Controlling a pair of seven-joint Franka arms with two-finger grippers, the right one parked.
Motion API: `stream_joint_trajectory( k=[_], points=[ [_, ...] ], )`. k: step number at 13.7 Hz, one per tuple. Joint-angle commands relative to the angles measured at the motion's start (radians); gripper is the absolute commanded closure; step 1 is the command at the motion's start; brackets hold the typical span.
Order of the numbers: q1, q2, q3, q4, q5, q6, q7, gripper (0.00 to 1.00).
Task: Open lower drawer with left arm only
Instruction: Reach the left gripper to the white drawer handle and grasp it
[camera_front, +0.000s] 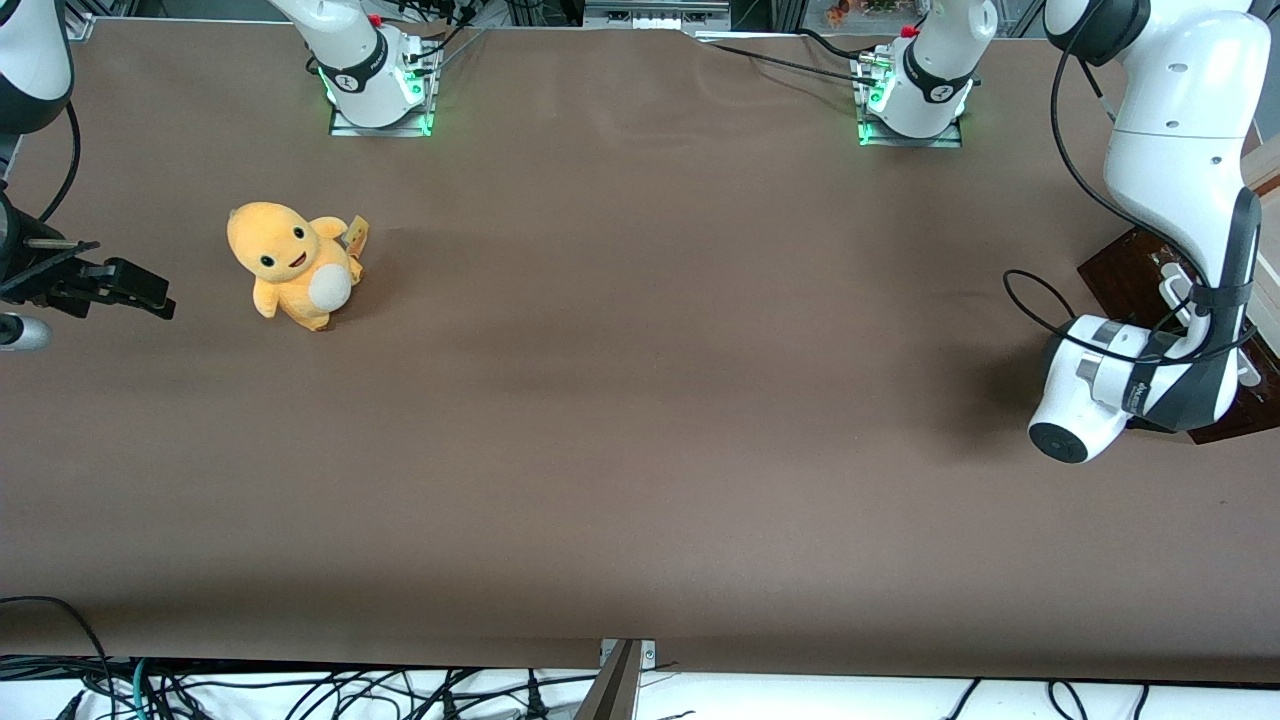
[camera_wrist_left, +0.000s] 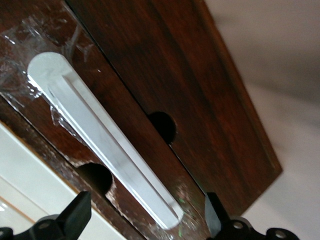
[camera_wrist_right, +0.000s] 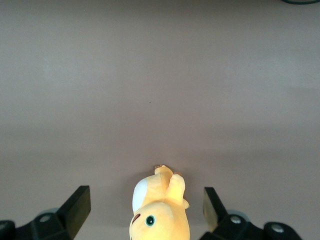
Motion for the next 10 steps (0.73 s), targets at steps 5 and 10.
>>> stream_joint_trajectory(
  k=[5, 10],
  points=[
    [0.012, 0.05, 0.004, 0.024, 0.073, -0.018, -0.007, 0.59],
    [0.007, 0.065, 0.01, 0.027, 0.101, -0.02, 0.015, 0.88]
  ],
)
